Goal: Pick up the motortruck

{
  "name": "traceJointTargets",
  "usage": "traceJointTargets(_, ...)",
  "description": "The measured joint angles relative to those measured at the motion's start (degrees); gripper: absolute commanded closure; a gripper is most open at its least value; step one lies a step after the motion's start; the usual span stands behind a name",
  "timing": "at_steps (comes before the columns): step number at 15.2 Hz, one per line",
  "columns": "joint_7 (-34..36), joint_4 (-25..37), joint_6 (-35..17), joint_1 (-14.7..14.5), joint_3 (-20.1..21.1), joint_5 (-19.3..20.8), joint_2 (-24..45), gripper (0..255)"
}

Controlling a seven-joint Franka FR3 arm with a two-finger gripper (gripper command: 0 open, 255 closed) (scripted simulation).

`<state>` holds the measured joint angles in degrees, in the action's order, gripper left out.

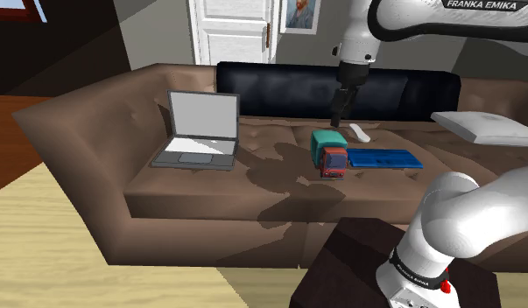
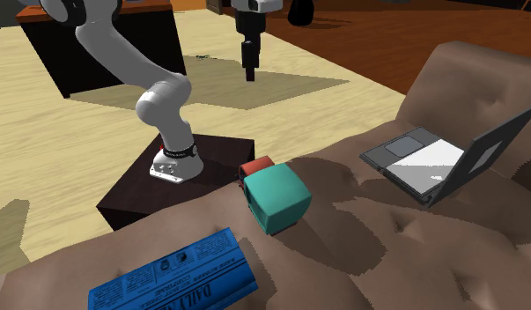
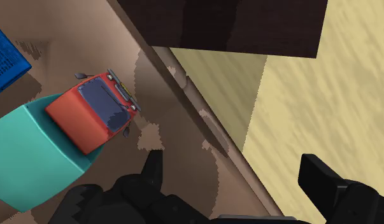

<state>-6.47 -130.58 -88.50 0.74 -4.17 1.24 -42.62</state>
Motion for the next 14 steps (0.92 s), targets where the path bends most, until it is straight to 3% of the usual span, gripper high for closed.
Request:
traceJointTargets(5, -7.13, -5.15, -2.77, 0.04, -4.77, 1.78, -2.94, 0)
traceJointTargets(14, -29.08, -13.43, -12.15, -0.19, -20.96, 7.82, -2.87, 0)
